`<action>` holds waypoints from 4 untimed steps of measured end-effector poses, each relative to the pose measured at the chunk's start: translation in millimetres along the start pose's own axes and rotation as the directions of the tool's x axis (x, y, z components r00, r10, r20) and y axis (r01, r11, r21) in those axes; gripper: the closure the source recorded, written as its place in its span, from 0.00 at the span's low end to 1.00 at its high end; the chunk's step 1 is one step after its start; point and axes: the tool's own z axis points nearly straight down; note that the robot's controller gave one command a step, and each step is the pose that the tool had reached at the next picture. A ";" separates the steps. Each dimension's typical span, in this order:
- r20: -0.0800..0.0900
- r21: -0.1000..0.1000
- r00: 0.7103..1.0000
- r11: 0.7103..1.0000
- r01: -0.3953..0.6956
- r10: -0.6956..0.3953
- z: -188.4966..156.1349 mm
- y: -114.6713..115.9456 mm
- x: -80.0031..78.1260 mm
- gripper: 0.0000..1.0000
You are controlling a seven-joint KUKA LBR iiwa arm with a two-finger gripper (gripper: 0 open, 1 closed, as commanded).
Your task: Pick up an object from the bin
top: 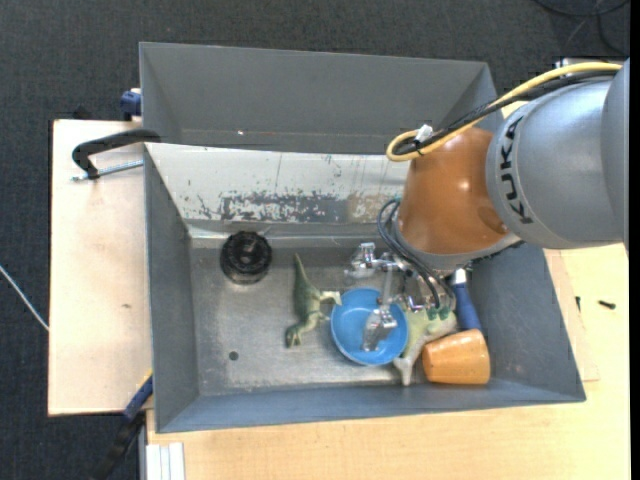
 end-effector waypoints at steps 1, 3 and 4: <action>0.000 0.001 0.994 0.994 -0.108 0.108 -1.9 -11.2 5.0 0.00; 0.004 0.001 0.968 0.968 -0.253 0.253 28.3 -13.9 4.6 0.00; 0.013 0.001 0.967 0.967 -0.253 0.253 25.1 -15.3 1.3 1.00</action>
Offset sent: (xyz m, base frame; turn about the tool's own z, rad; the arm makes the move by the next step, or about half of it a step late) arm -0.0045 -0.0129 0.0012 0.1092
